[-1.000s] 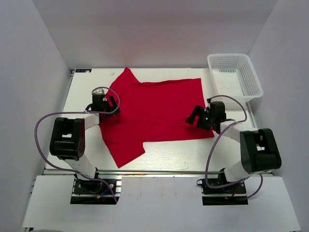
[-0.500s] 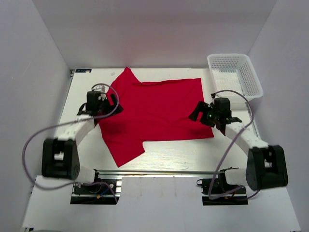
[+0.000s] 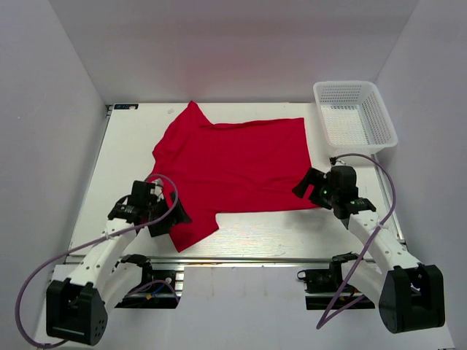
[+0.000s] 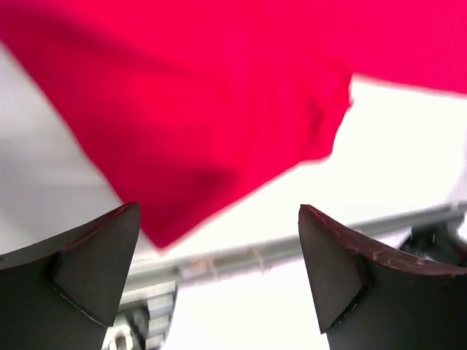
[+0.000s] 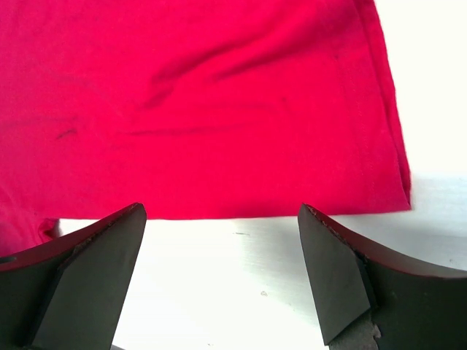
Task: Fold and stack the t-shirts
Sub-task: Grap the side of the flattened tshirt closest away from the robot with both arms
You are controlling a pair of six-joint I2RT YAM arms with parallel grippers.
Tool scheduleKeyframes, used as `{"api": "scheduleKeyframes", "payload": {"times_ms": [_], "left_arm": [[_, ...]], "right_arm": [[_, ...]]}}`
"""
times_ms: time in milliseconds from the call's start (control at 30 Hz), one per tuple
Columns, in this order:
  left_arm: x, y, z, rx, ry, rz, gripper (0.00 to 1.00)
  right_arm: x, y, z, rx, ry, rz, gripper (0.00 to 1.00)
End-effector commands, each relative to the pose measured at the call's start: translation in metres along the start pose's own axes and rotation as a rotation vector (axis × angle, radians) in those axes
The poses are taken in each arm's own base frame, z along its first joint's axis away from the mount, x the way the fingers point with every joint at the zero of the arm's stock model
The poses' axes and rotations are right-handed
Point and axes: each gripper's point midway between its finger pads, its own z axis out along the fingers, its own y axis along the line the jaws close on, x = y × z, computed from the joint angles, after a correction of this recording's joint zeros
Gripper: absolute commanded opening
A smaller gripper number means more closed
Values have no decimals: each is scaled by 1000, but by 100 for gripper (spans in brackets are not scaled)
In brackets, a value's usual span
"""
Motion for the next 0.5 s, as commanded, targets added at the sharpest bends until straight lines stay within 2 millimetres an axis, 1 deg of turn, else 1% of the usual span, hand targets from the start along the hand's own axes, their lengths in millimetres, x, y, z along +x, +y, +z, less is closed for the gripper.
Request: {"api": "scheduleKeyframes", "payload": {"times_ms": [0,33,67,100,133,200,233,267,333,367,400,467], "left_arm": [[36,-1,-15,8,111,-57,99],[37,4,-15,-19,113,-61,99],[45,15,-16,-83,138,-77,99],[53,16,-14,-82,171,-76,98],[62,23,-10,-107,206,-88,95],[68,26,-8,-124,234,-96,94],[69,26,-8,-122,239,-87,94],[68,26,-6,-131,233,-98,90],[68,24,-7,-134,220,-105,89],[66,26,-2,-135,201,-108,89],[69,26,1,-132,199,-120,89],[63,24,6,-125,179,-114,85]], "right_arm": [[3,-9,2,38,3,9,90],[5,-9,3,33,15,7,90],[7,-9,3,33,24,8,90],[11,-11,6,38,42,7,90],[11,-10,6,31,45,10,90],[12,-10,7,26,49,8,90],[12,-8,7,14,47,8,90],[12,-8,8,9,39,5,90],[10,-7,7,2,27,2,90],[9,-6,6,-1,23,-2,90],[6,-5,5,-6,9,-7,90],[7,-6,4,-3,7,-9,90]]}}
